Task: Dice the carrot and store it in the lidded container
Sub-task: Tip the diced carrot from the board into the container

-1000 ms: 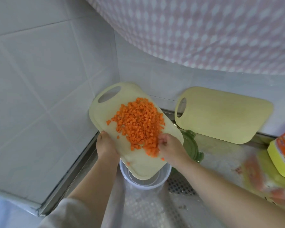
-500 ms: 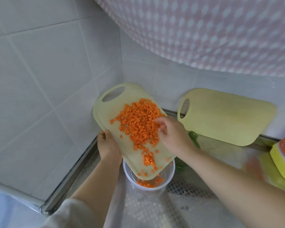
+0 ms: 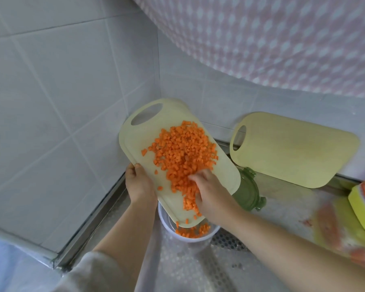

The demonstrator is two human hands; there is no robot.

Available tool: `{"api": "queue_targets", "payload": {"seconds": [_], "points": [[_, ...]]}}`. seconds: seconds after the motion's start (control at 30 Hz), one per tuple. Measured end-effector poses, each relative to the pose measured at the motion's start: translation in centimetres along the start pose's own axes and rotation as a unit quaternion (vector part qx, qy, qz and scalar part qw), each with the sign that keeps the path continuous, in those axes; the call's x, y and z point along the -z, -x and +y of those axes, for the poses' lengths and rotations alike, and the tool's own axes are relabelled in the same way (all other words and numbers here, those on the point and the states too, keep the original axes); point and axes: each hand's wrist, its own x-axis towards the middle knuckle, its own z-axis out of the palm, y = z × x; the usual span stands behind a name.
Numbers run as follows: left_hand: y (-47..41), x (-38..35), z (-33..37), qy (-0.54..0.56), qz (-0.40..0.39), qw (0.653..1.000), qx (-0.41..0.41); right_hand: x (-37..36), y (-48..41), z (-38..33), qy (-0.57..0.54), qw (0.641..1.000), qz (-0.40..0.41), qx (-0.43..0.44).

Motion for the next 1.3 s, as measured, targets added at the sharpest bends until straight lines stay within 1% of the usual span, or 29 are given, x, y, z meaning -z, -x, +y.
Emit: {"api": "queue_targets", "payload": {"seconds": [0.07,0.13,0.17,0.23,0.3,0.37,0.4,0.53,0.7,0.8,0.97,1.03,1.1,1.17,1.23,1.3], "points": [[-0.2,-0.1,-0.1,0.002,0.003,1.0,0.002,-0.7,1.4,0.0,-0.022,1.0,-0.02,0.001],[-0.3,-0.2,-0.2,0.005,0.007,1.0,0.003,-0.8,2.0,0.1,-0.045,0.999,-0.014,0.007],[-0.3,-0.3,-0.2,0.007,0.008,1.0,0.004,-0.3,1.8,0.2,-0.052,0.999,0.004,0.01],[-0.3,-0.3,-0.2,0.011,0.011,1.0,0.003,1.5,0.6,0.3,-0.072,0.995,0.067,0.004],[-0.2,-0.3,-0.2,0.017,0.008,1.0,0.001,3.9,-1.5,0.6,-0.088,0.986,0.138,-0.023],[-0.2,-0.2,-0.4,0.011,0.01,1.0,0.002,6.1,-3.9,1.2,-0.101,0.978,0.174,-0.051],[-0.3,-0.2,-0.5,0.011,0.012,1.0,0.002,6.7,-4.9,1.6,-0.098,0.979,0.169,-0.063],[-0.5,0.0,-0.7,0.007,0.007,1.0,0.004,6.2,-6.5,2.8,-0.081,0.988,0.081,-0.1],[-0.2,-0.1,-0.6,0.023,0.002,1.0,-0.003,3.4,-3.5,2.3,-0.099,0.986,0.073,-0.112],[-0.3,-0.1,-0.7,0.022,0.004,1.0,0.005,1.3,-1.5,2.1,-0.132,0.981,0.063,-0.124],[-0.5,-0.3,-1.0,0.011,0.011,1.0,0.018,-0.9,0.9,1.6,-0.185,0.973,0.062,-0.121],[-0.6,-0.4,-1.0,0.01,0.016,1.0,0.023,-1.7,1.8,1.4,-0.188,0.974,0.041,-0.12],[-0.6,-0.5,-1.0,0.005,0.02,0.999,0.025,-1.9,2.4,1.1,-0.192,0.974,0.005,-0.118],[-0.6,-0.6,-0.9,0.007,0.02,0.999,0.027,-0.9,2.2,0.7,-0.187,0.977,-0.018,-0.099],[-0.5,-0.6,-0.9,0.008,0.019,0.999,0.029,1.1,0.9,0.4,-0.166,0.983,0.004,-0.075],[-0.4,-0.7,-0.9,0.009,0.018,0.999,0.026,3.4,-1.2,0.2,-0.11,0.992,0.052,-0.034]]}}
